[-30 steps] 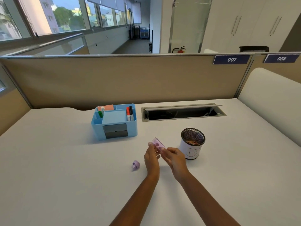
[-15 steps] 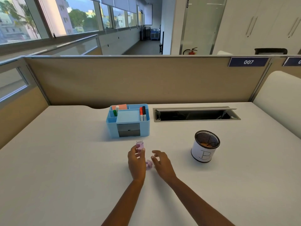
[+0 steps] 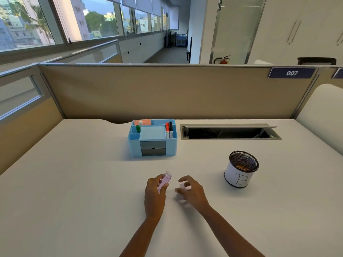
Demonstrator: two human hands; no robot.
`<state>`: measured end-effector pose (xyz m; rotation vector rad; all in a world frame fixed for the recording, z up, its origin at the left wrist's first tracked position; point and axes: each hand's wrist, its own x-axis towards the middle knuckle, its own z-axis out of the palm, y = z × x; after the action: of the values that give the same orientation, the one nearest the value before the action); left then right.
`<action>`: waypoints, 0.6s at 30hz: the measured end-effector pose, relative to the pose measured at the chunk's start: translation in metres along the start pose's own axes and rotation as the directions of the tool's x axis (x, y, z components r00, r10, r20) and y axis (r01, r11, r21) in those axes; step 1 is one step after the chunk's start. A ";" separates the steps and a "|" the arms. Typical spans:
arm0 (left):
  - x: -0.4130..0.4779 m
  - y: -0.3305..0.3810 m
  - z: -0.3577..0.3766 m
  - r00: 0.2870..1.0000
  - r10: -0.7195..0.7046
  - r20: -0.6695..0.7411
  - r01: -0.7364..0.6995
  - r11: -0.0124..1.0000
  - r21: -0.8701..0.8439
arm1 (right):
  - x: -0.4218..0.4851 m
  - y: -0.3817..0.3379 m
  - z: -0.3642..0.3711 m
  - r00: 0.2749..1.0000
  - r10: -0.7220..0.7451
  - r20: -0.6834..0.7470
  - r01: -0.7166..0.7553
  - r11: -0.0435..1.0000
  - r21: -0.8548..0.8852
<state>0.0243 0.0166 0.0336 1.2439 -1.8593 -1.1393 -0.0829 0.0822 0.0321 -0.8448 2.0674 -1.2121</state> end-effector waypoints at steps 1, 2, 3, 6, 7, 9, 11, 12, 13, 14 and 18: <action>-0.002 -0.002 -0.001 1.000 0.010 0.020 -0.011 1.000 0.007 | -0.002 0.000 -0.004 0.999 0.018 -0.040 -0.014 0.994 0.104; -0.003 -0.003 -0.001 0.999 0.021 0.040 -0.022 1.000 0.016 | -0.004 -0.001 -0.008 0.997 0.036 -0.073 -0.021 0.978 0.206; -0.005 -0.005 -0.002 0.998 0.033 0.059 -0.035 0.999 0.029 | -0.006 -0.002 -0.011 0.994 0.055 -0.090 -0.025 0.953 0.303; -0.011 -0.007 0.000 0.992 0.056 0.116 -0.065 0.995 0.072 | -0.012 -0.007 -0.020 0.996 0.057 -0.064 -0.019 0.869 0.494; -0.013 -0.007 0.001 0.990 0.054 0.133 -0.065 0.995 0.078 | -0.013 -0.009 -0.022 0.998 0.034 -0.044 -0.007 0.860 0.510; -0.015 -0.008 0.002 0.986 0.048 0.157 -0.064 0.993 0.096 | -0.017 -0.011 -0.025 1.000 -0.026 -0.011 0.028 0.881 0.472; -0.018 -0.007 0.002 0.977 0.027 0.209 -0.046 0.995 0.084 | -0.019 -0.012 -0.026 0.997 -0.078 0.002 0.073 0.933 0.353; -0.019 -0.006 0.002 0.971 0.023 0.240 -0.043 0.996 0.079 | -0.020 -0.012 -0.026 0.995 -0.103 0.004 0.098 0.951 0.293; -0.020 -0.006 0.002 0.968 0.035 0.249 -0.058 0.995 0.084 | -0.021 -0.012 -0.026 0.992 -0.128 0.003 0.123 0.964 0.237; -0.021 -0.006 0.002 0.969 0.054 0.240 -0.080 0.992 0.099 | -0.021 -0.011 -0.025 0.988 -0.152 -0.003 0.151 0.973 0.178; -0.023 -0.003 0.001 0.968 0.088 0.234 -0.121 0.984 0.133 | -0.022 -0.008 -0.023 0.974 -0.222 -0.038 0.223 0.974 0.034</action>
<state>0.0333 0.0375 0.0299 1.1151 -2.1869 -1.1452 -0.0843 0.1075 0.0527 -1.0675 2.0106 -1.3879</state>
